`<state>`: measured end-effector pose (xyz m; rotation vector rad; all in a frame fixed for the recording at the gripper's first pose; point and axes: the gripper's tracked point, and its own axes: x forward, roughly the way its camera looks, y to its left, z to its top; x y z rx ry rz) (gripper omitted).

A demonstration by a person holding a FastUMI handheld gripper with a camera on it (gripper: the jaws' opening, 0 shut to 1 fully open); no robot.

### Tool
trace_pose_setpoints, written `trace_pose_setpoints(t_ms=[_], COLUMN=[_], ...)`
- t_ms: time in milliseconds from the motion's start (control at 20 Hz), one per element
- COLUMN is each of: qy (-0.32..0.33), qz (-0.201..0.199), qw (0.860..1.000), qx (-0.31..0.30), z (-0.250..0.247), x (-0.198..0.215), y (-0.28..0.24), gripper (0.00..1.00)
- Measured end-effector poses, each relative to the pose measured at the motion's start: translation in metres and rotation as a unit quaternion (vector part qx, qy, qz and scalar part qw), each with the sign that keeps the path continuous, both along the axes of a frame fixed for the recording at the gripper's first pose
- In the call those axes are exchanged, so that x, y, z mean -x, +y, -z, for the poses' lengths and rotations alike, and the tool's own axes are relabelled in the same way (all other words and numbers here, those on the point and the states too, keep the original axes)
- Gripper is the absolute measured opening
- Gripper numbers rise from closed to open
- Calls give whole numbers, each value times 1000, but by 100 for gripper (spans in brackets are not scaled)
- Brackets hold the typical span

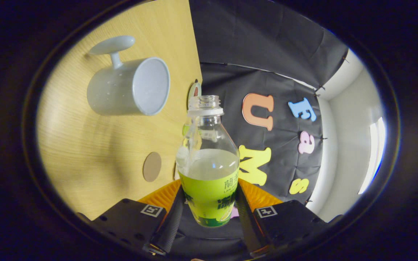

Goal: Take the bottle from table, then pour the juice into the cup, finally place the bottle on the coaster

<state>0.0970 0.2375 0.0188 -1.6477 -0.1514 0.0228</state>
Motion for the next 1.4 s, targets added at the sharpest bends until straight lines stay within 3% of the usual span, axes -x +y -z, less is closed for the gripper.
trace_pose_setpoints(t_ms=[300, 1400], qy=[-28, -66], qz=[1, 4], qw=[999, 994], qx=[36, 83], z=[-17, -53], x=[4, 15], y=[2, 3], gripper=[78, 78])
